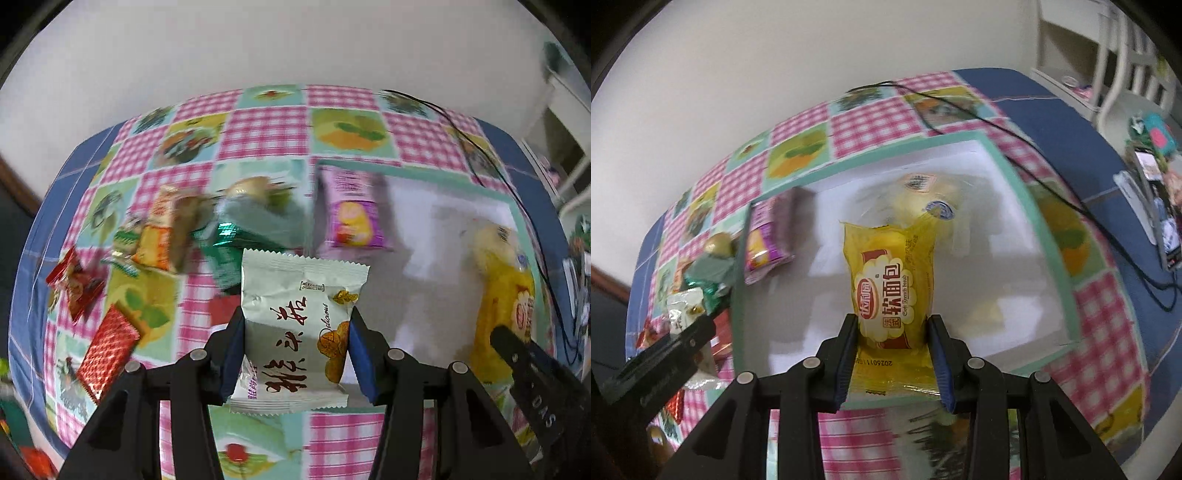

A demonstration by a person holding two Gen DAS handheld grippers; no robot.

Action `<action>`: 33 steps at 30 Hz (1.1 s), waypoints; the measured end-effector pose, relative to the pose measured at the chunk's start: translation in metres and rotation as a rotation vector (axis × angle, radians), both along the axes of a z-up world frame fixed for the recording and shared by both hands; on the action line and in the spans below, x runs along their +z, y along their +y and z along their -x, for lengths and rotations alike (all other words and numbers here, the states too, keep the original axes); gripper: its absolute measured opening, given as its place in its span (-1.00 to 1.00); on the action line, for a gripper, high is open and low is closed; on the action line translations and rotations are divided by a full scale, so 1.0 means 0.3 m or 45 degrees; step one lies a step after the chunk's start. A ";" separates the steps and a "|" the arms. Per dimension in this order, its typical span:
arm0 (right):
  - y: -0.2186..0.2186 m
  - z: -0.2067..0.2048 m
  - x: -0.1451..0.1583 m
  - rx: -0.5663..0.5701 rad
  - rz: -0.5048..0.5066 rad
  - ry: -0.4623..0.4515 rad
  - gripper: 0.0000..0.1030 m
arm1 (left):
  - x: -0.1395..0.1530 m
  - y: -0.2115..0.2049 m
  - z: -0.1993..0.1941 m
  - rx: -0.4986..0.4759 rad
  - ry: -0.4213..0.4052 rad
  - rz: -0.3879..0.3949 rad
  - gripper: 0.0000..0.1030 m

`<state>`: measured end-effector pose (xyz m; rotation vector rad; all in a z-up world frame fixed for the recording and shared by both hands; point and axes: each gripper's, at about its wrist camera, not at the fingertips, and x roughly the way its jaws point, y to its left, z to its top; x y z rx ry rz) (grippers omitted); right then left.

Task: Organize snacks
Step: 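Carry the pastry packet into the tray with the left tool while the right carries the bread bag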

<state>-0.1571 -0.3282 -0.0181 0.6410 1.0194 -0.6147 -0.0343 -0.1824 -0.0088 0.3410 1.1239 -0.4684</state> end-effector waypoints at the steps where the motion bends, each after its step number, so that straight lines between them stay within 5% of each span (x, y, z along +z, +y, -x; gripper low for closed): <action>1: -0.013 0.011 -0.004 -0.016 -0.001 0.002 -0.22 | 0.000 -0.017 0.013 -0.021 -0.003 0.004 0.03; 9: -0.098 0.087 -0.038 -0.124 -0.028 0.009 -0.22 | -0.024 -0.116 0.085 -0.144 -0.023 -0.005 0.03; 21: -0.102 0.074 -0.067 -0.111 -0.028 0.034 -0.21 | -0.082 -0.138 0.078 -0.173 0.021 -0.031 0.04; 26: -0.101 0.069 -0.066 -0.113 -0.020 0.036 -0.21 | -0.074 -0.125 0.071 -0.156 0.031 -0.008 0.24; 33: -0.100 0.064 -0.066 -0.105 0.007 0.052 0.30 | -0.086 -0.094 0.048 -0.104 0.052 -0.026 0.48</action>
